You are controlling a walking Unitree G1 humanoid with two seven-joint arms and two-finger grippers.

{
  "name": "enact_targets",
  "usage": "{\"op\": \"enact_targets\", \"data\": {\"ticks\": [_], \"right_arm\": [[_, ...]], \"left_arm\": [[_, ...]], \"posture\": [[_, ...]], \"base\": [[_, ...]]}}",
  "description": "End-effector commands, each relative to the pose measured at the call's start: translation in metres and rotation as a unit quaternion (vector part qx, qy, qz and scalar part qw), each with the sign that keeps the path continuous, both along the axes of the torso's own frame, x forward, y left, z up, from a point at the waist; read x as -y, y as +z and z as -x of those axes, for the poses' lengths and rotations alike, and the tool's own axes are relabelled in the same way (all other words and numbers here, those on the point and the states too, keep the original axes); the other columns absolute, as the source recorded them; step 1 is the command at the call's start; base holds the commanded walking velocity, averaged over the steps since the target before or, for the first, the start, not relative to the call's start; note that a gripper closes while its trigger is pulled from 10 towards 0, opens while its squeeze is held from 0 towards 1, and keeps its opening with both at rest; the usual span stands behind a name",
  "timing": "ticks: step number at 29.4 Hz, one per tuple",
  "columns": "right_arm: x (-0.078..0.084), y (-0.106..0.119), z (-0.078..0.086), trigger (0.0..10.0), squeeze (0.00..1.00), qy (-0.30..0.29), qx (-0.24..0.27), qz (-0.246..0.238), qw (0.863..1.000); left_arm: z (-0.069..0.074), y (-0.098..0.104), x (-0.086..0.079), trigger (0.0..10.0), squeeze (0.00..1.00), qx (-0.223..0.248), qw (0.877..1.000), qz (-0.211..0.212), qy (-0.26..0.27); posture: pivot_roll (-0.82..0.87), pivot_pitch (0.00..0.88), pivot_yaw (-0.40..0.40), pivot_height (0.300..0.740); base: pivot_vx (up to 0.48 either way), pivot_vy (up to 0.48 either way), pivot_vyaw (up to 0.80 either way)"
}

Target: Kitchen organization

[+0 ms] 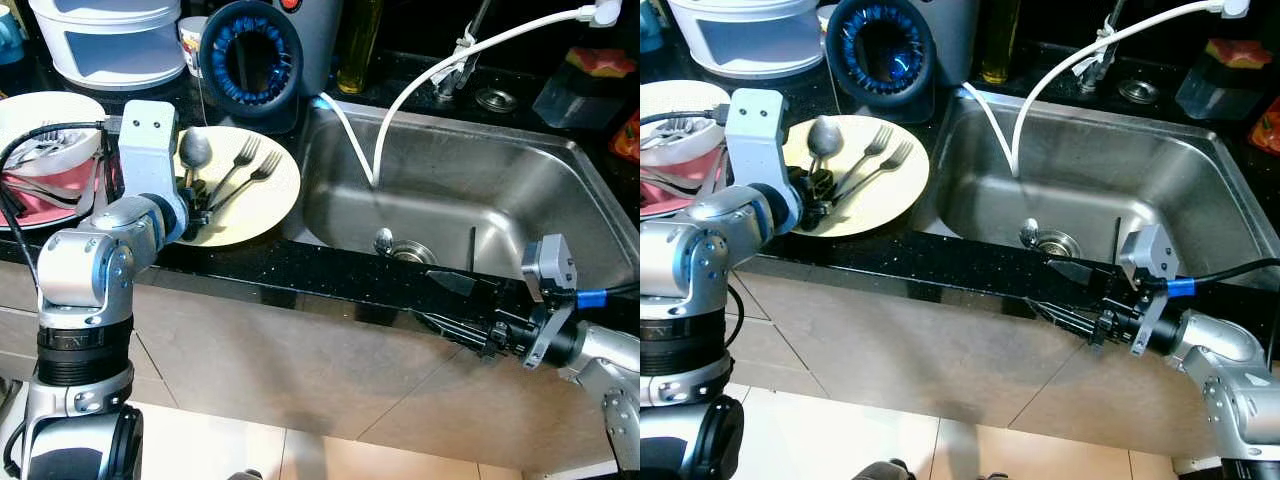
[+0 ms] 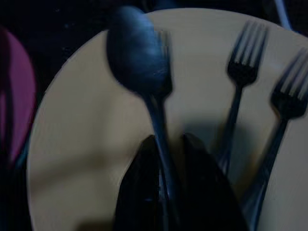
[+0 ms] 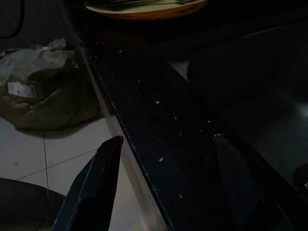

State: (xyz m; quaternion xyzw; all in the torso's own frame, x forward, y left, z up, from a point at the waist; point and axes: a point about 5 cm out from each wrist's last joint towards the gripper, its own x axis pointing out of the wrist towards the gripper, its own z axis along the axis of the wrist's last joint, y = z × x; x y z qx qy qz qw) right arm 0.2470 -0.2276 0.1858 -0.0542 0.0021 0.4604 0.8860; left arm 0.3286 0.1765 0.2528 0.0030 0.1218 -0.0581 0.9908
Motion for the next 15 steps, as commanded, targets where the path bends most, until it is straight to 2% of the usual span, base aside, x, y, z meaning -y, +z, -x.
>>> {"op": "enact_targets", "data": {"ticks": [1,9,13,14,15], "right_arm": [[-0.001,-0.005,0.001,10.0,0.0,-0.002,-0.006,0.007,1.0],[0.0,-0.004,0.0,10.0,0.0,-0.006,-0.003,0.009,1.0],[0.001,-0.004,-0.001,10.0,0.0,-0.009,0.0,0.011,1.0],[0.001,-0.004,-0.002,10.0,0.0,-0.009,0.001,0.01,1.0],[0.001,-0.004,-0.002,10.0,0.0,-0.009,0.001,0.01,1.0]], "left_arm": [[0.001,-0.015,-0.002,0.0,0.0,-0.04,0.999,-0.006,0.003],[0.001,-0.015,-0.001,0.0,0.0,-0.037,0.999,-0.004,0.004],[0.0,-0.007,0.0,0.0,0.0,-0.01,1.0,-0.006,0.003],[-0.001,0.002,-0.001,0.0,0.0,0.018,1.0,-0.005,0.006],[-0.001,0.002,-0.001,0.0,0.0,0.018,1.0,-0.005,0.006]], "posture": [[0.09,0.126,-0.06,0.74],[0.09,0.126,-0.063,0.74],[0.09,0.127,-0.065,0.74],[0.09,0.127,-0.067,0.74],[0.09,0.127,-0.067,0.74]], "base": [[0.0,0.0,0.0],[0.0,0.0,0.0],[0.0,0.0,0.0],[0.0,0.0,0.0],[0.0,0.0,0.0]]}}
